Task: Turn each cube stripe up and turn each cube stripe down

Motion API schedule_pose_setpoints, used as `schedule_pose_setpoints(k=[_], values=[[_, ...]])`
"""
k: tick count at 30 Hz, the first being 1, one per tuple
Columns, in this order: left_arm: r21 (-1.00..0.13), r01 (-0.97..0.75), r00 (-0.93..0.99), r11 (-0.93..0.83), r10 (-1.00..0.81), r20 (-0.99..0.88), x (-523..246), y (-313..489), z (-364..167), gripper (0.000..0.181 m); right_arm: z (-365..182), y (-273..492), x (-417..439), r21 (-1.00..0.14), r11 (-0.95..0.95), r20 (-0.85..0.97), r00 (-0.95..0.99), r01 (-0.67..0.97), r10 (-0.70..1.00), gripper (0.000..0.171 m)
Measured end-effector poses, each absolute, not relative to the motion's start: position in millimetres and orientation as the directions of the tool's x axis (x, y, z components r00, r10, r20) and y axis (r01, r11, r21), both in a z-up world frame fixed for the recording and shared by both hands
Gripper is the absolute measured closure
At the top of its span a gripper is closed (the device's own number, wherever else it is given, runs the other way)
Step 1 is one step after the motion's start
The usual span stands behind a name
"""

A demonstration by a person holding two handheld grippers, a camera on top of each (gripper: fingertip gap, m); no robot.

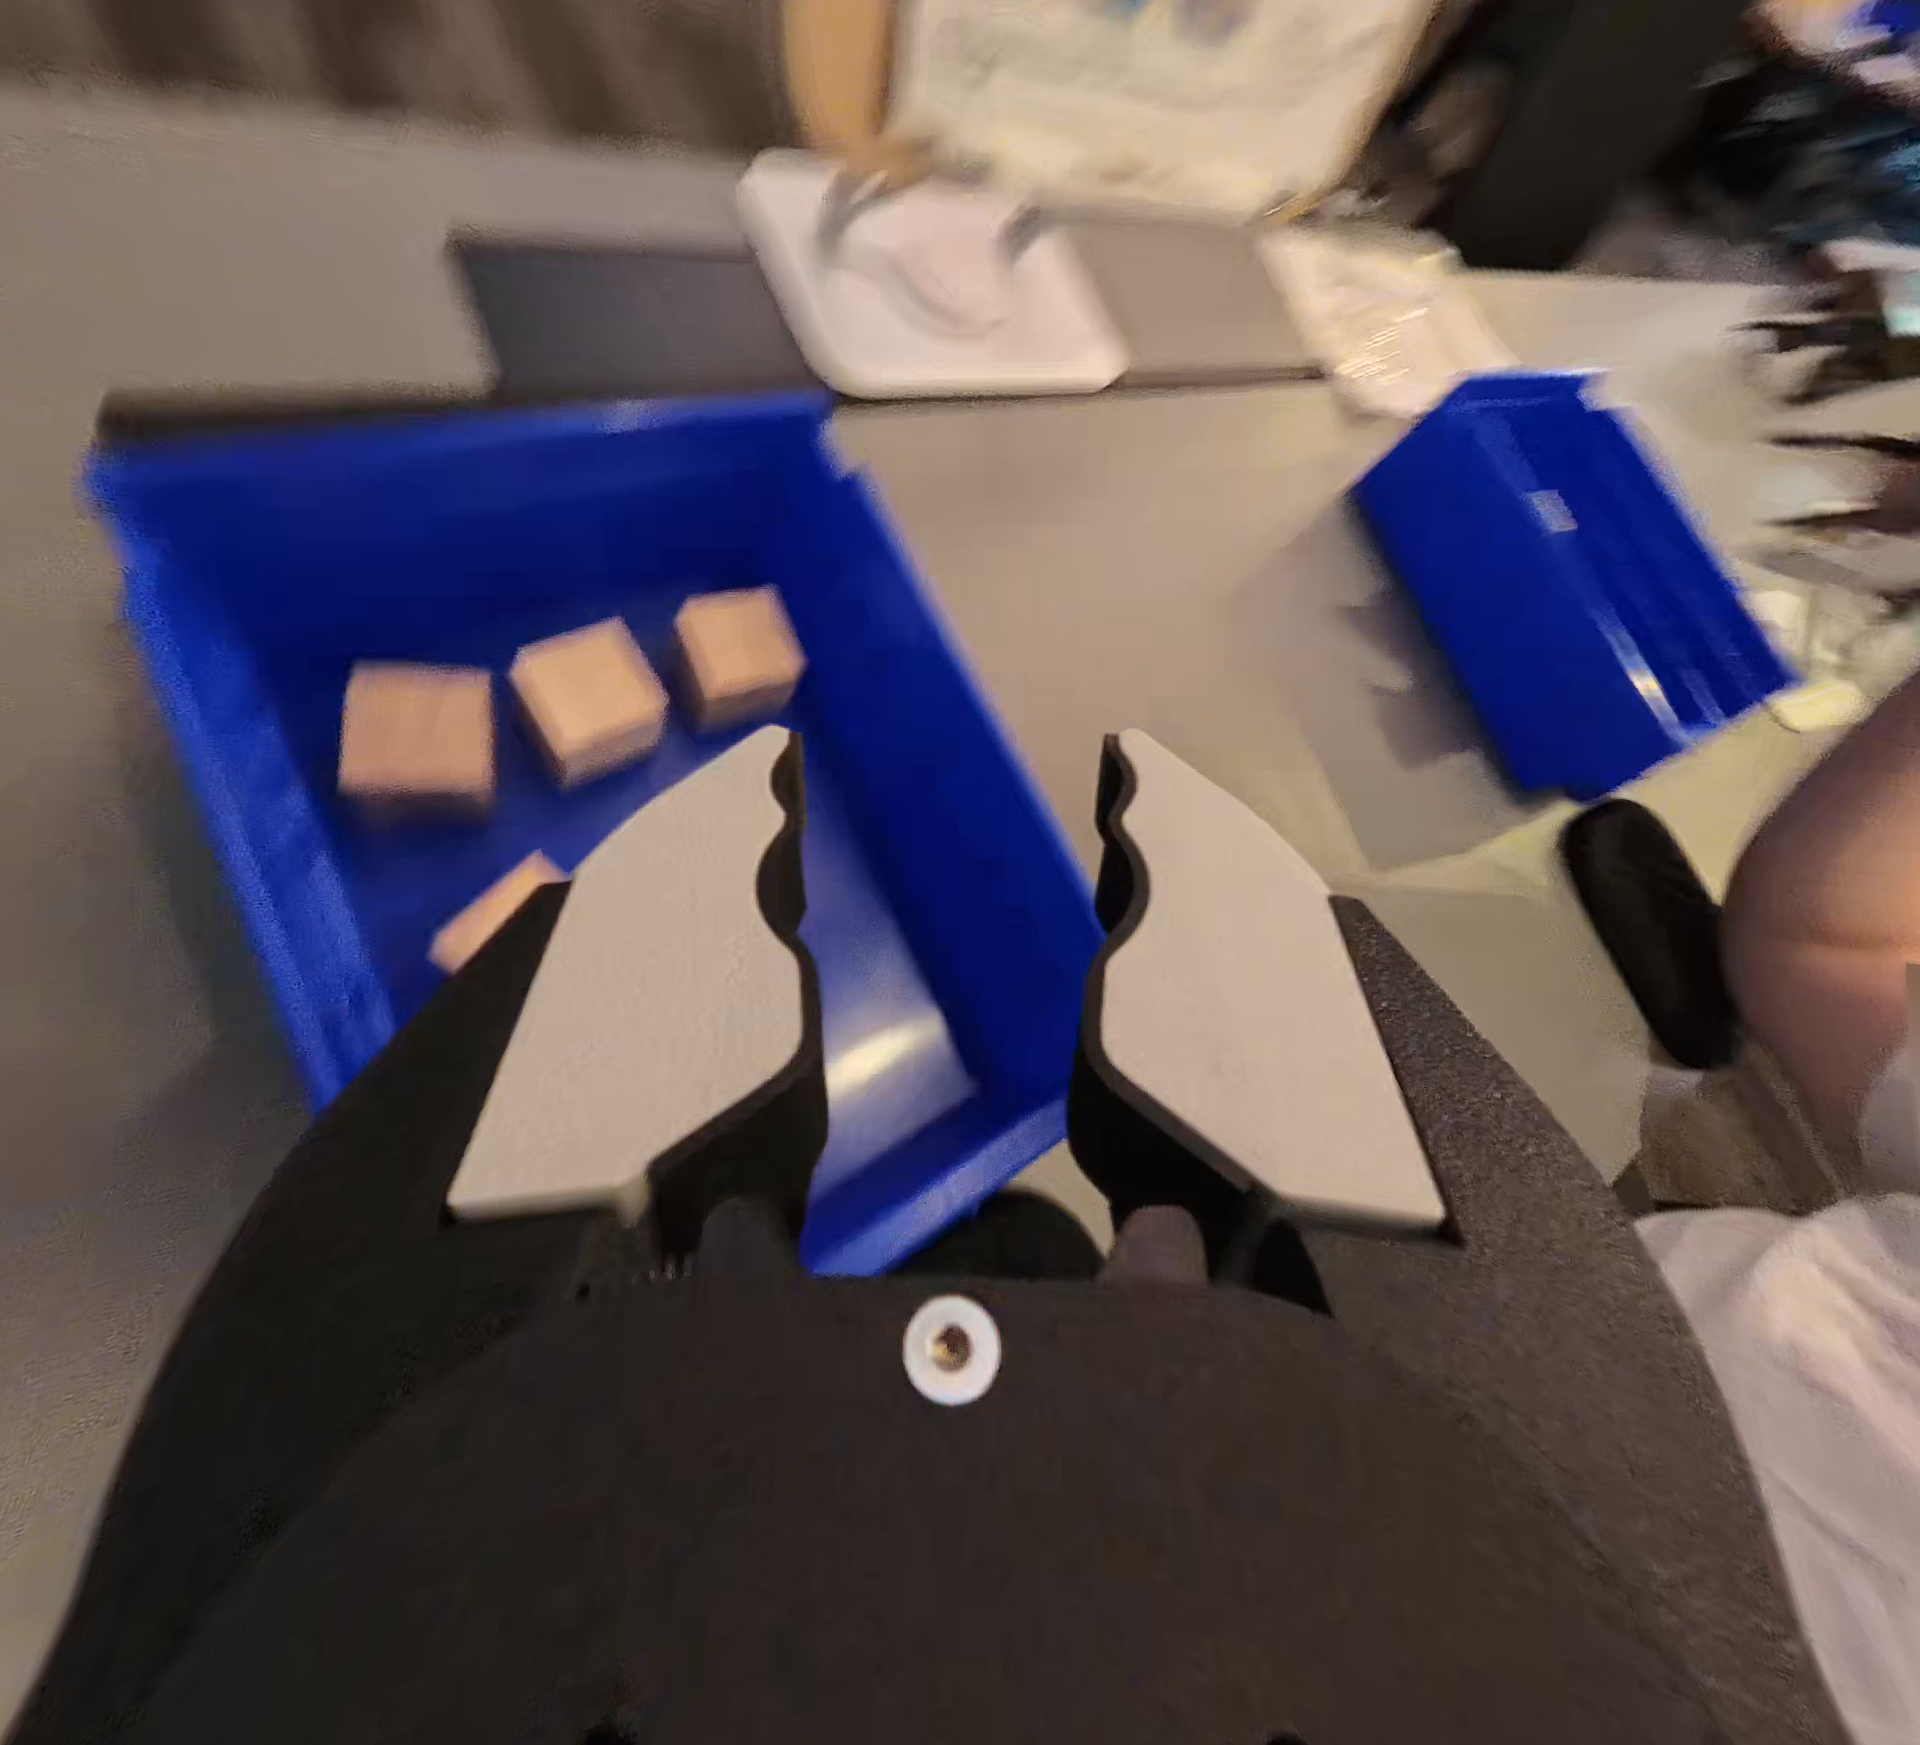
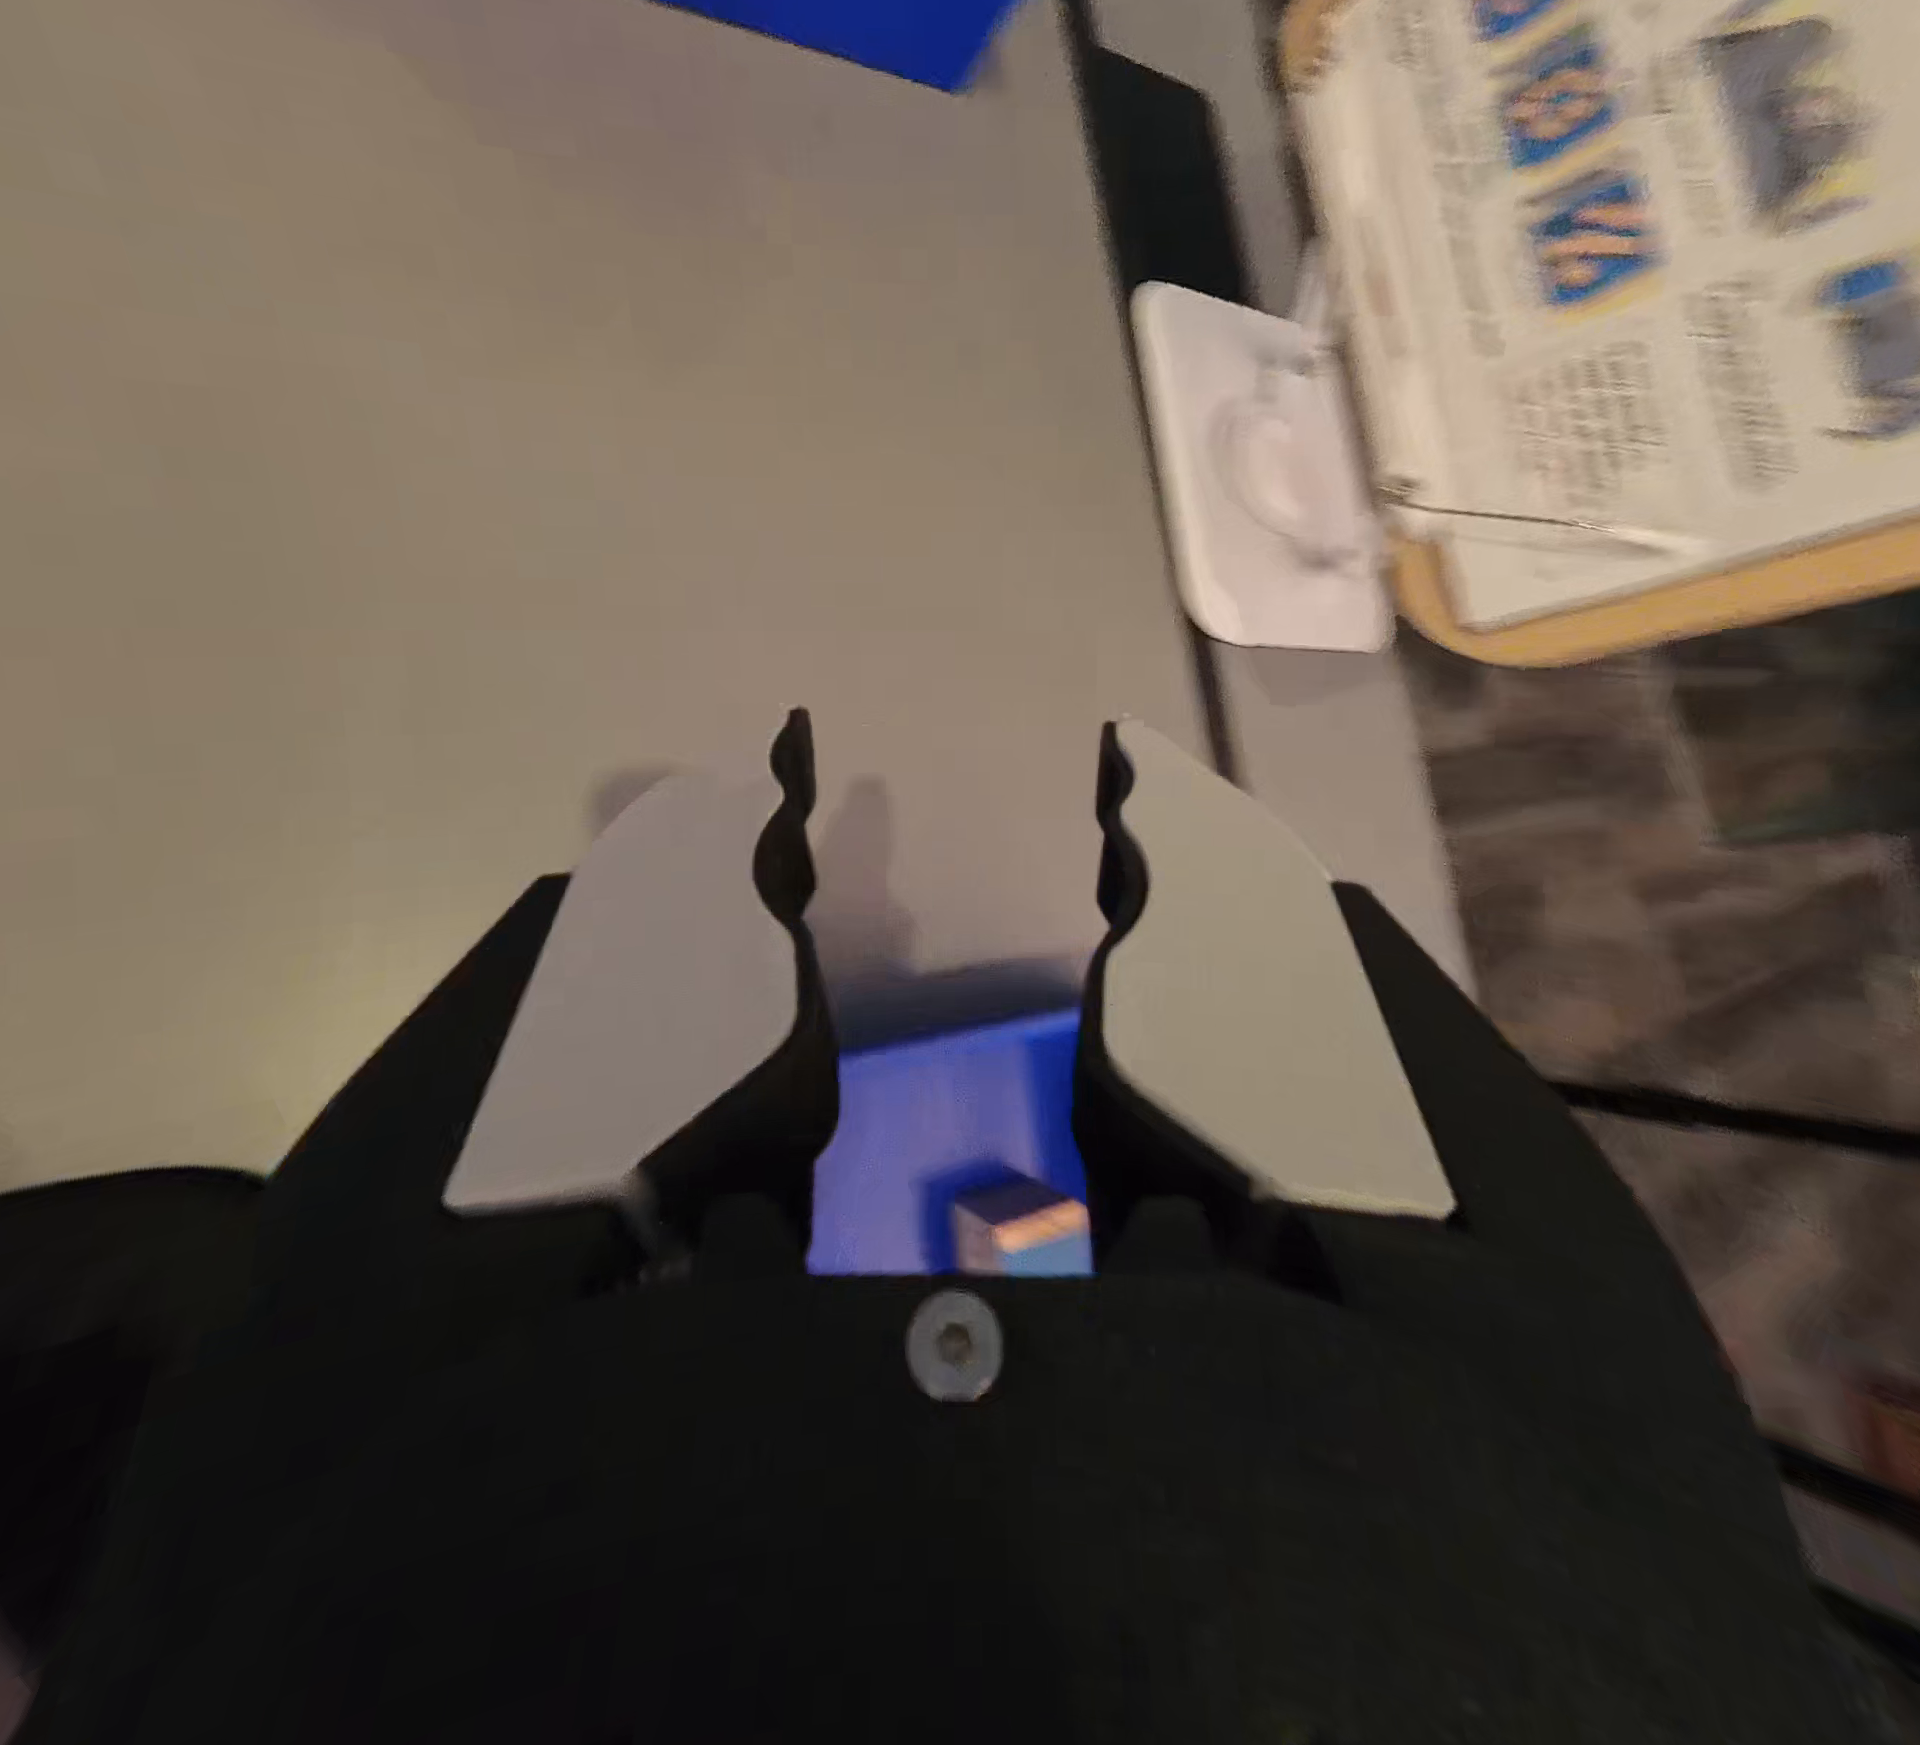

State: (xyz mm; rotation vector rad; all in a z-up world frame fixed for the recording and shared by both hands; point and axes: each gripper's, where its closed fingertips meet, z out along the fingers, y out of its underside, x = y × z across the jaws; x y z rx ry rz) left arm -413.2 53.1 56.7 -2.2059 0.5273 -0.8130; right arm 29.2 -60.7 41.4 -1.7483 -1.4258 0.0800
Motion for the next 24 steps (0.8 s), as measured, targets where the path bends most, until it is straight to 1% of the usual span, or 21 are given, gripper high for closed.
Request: schedule_pose_setpoints(k=[1,4,7,9,11,14,17,24], values=[[-0.674,-0.127,0.760,-0.728,-0.508,0.405,-421,55,39,0.126,40,-65,19,-0.653,0.003,0.397,0.339,0.758,0.853,0.117],[-0.516,-0.103,0.846,-0.850,-0.348,0.404,-433,63,1,0.121,45,-59,5,-0.659,0.026,0.425,0.343,0.752,0.837,0.118],[-0.399,-0.078,0.926,-0.913,-0.215,0.310,-449,73,-35,0.120,40,-61,1,-0.658,0.013,0.404,0.338,0.753,0.850,0.116],[-0.323,-0.067,0.955,-0.944,-0.155,0.254,-455,76,-54,0.118,30,-64,6,-0.631,0.013,0.411,0.320,0.776,0.854,0.116],[-0.270,-0.049,0.976,-0.961,-0.104,0.191,-462,79,-70,0.118,20,-67,13,-0.601,-0.007,0.404,0.311,0.799,0.860,0.115],[-0.212,-0.048,0.990,-0.976,-0.074,0.116,-468,82,-87,0.118,13,-67,21,-0.574,-0.030,0.399,0.312,0.818,0.862,0.115],[-0.188,-0.037,0.997,-0.981,-0.049,0.056,-474,84,-95,0.116,11,-67,19,-0.572,-0.026,0.388,0.299,0.820,0.872,0.116],[-0.127,-0.018,0.998,-0.992,-0.025,0.053,-476,88,-116,0.117,-2,-67,16,-0.510,-0.027,0.384,0.256,0.860,0.887,0.115]])
